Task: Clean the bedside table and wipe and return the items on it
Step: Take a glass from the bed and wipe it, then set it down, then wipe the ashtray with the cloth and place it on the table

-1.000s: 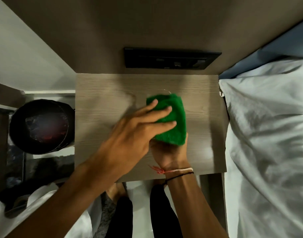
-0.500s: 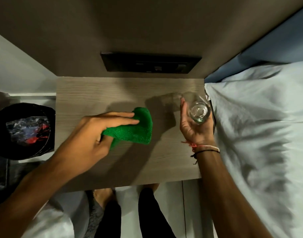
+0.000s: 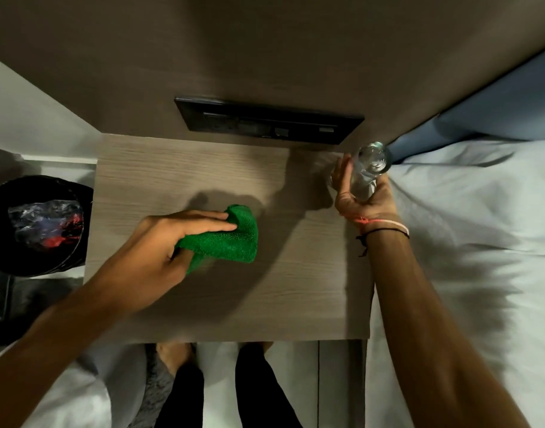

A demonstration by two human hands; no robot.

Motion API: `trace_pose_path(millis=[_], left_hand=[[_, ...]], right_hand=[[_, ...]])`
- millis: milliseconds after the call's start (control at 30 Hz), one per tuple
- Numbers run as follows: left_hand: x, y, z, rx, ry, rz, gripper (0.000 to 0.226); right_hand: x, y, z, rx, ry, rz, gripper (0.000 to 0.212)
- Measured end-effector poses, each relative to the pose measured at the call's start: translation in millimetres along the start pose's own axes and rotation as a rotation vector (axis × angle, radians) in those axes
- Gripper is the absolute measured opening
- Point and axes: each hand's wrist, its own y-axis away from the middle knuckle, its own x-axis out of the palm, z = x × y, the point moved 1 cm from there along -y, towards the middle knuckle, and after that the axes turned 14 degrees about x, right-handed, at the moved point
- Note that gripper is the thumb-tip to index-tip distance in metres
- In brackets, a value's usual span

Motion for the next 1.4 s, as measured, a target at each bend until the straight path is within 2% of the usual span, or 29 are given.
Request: trace_pose_path(millis=[100,233,300,400,500,633,700,800,867,933,967,1000,1067,1167,1267,1333,1400], left_hand=[[0,-2,-1,-0.027,-0.009,-0.022,0.084],[-1,-2,-6,-0.062,-0.002,-0.043,0.08],[-2,0,-10,-0.064,0.017,-0.034,0.08],[-3,6,-12,-0.082,-0.01,-0.002,0.079],[-3,4,-28,-0.06,-0.144,-0.008,0.077],[8,-23,-75,0.178,-0.264,-0.008,0.076],[20,-46,-101,0.309,-0.291,0.009,0.082],[46,-76,-138,0.558,-0.359,0.05,0.086],[77,-96,-163,0.682,-0.415,0.017,0.086],[78,-104,-173,0.801,-0.532,-0.068,0.079],[144,-124,-218,0.986,-0.476,0.006,0.072],[160,-129,-229,1.04,-0.442,0.03,0.067],[175,-138,-247,1.067,-0.512,-0.021,0.061],[234,-145,-281,1.156,-0.49,0.108,0.059],[284,-158,-304,1.211,-0.492,0.197,0.06],[307,-163,-312,1.222,-0.481,0.223,0.059],[330,-169,-318,1.23,-0.465,0.244,0.056]], right_hand=[[7,-4,2,0.017,0.001,-0.003,0.039],[15,-5,-2,0.046,0.123,-0.018,0.036],[14,-3,-5,0.06,0.124,-0.052,0.046],[3,6,-17,0.02,0.162,-0.066,0.075],[-11,38,-43,-0.11,0.358,-0.114,0.086],[-25,114,-74,-0.549,0.705,-0.256,0.057],[-37,158,-77,-0.874,0.809,-0.292,0.047],[-62,214,-70,-1.367,1.022,-0.518,0.038],[-86,241,-54,-1.567,1.043,-0.712,0.03],[-90,237,-48,-1.628,1.03,-0.79,0.024],[-138,295,-13,-1.743,0.861,-0.972,0.025],[-154,305,-1,-1.761,0.829,-1.083,0.028],[-174,314,14,-1.768,0.852,-1.216,0.038],[-228,352,51,-1.695,0.699,-1.558,0.055],[-272,379,90,-1.533,0.608,-1.863,0.067],[-289,387,103,-1.396,0.63,-1.976,0.071],[-305,389,116,-1.306,0.658,-1.99,0.072]])
